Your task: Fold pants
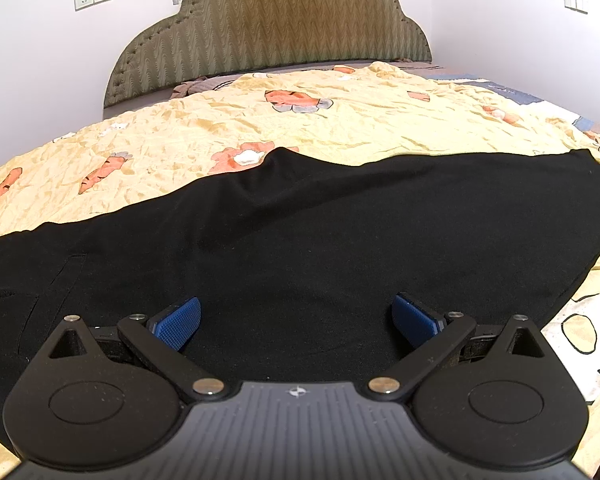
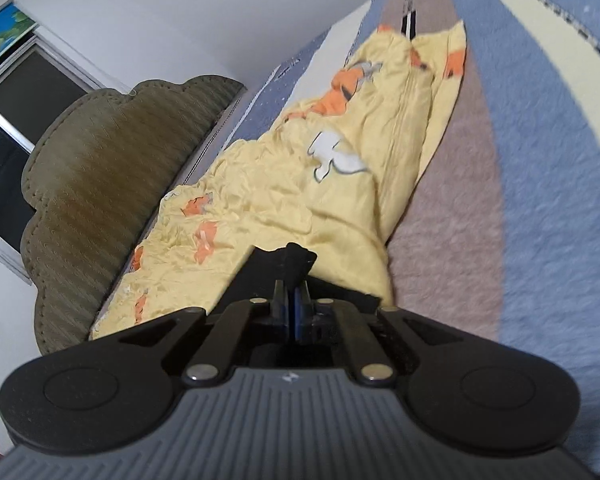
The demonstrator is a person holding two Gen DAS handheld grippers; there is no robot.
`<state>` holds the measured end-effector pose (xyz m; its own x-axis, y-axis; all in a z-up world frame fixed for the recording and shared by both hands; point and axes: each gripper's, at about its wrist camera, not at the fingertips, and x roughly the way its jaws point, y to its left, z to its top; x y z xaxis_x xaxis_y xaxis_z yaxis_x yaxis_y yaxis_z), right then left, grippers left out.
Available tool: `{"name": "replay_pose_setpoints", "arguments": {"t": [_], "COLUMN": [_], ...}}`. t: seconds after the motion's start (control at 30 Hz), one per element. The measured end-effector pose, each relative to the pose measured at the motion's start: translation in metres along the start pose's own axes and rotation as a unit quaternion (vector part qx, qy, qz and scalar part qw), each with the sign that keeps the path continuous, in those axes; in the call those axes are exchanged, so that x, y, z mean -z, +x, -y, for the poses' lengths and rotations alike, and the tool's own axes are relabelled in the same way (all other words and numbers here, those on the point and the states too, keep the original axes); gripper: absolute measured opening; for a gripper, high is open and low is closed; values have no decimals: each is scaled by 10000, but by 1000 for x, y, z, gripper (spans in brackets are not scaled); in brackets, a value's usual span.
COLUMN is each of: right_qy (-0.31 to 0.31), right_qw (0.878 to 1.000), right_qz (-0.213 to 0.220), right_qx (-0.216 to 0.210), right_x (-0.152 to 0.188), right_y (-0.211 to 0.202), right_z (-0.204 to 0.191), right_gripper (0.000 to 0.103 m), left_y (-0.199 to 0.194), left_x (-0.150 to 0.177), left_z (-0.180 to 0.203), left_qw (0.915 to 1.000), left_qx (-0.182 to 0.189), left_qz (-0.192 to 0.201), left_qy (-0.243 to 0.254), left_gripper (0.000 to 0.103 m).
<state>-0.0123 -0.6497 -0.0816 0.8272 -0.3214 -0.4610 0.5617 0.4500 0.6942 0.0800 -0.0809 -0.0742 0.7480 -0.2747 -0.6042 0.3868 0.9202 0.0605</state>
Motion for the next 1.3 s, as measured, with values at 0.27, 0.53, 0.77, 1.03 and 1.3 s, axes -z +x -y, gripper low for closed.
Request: {"name": "replay_pose_setpoints", "arguments": {"t": [0.27, 0.53, 0.77, 1.03, 1.3], "right_qy": [92, -323, -1129, -3541, -4237], "right_qw": [9991, 9969, 9810, 9085, 7961], "right_qz": [-177, -167, 1183, -1124, -2731], "right_qx": [367, 702, 1047, -1915, -3347], "right_x": [8, 10, 37, 182, 253], "right_y": [10, 12, -41, -28, 51], "right_z": [22, 11, -54, -214, -326], "right_gripper": [3, 1, 48, 81, 79], "left_y": [0, -2, -21, -26, -9], "left_x": [0, 0, -5, -17, 0], "left_z": [0, 0, -13, -66, -83], "left_qw": [10000, 10000, 9999, 9955, 9928], "left_qx": [3, 8, 42, -799, -1087], "left_qz": [4, 7, 123, 191, -207], "left_qy": [0, -2, -110, -467, -457], "left_gripper": [103, 103, 103, 103, 103]}}
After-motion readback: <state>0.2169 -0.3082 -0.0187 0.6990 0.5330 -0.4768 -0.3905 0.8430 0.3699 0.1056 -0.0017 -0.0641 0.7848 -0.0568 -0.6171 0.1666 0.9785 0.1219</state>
